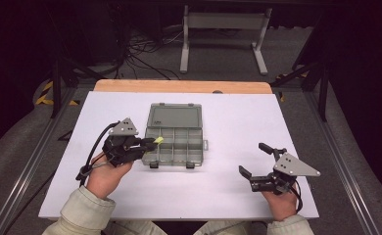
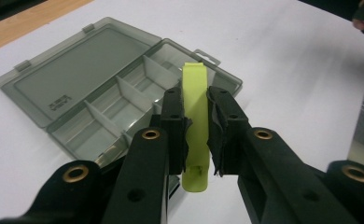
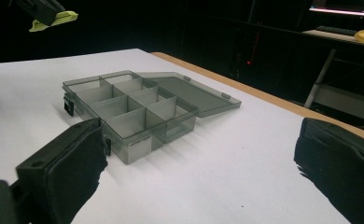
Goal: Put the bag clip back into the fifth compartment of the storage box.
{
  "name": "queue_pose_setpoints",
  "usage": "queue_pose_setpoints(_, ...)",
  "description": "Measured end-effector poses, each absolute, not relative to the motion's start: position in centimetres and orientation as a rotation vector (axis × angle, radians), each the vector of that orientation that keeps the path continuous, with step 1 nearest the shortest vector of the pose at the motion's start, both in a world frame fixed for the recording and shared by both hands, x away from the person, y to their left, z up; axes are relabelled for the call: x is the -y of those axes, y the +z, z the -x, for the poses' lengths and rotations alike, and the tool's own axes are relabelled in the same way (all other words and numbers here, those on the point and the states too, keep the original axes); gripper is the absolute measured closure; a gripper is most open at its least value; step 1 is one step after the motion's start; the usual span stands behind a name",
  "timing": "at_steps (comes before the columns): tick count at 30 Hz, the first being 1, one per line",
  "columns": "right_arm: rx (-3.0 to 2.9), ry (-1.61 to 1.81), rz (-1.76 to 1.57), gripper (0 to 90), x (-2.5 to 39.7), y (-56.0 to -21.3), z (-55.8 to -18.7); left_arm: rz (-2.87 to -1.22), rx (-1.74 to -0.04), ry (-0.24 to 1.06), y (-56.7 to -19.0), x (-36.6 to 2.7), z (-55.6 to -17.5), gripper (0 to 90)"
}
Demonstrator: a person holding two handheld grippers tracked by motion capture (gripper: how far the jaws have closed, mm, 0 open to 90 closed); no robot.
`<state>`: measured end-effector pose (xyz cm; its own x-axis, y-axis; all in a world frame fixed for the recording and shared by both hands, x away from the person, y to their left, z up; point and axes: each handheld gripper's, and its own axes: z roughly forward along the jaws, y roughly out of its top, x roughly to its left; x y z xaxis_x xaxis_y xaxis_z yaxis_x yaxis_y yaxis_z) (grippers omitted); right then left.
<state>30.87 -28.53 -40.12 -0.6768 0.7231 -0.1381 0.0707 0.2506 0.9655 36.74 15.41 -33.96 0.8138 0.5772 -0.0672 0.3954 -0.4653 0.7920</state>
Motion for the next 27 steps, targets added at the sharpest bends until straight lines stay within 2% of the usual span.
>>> queue_pose_setpoints(27,-1.949,1.455,-0.72,2.3,28.5,-40.1,-30.9,-2.076,-1.04,0.348,-35.1,-15.3,-38.2,77.4)
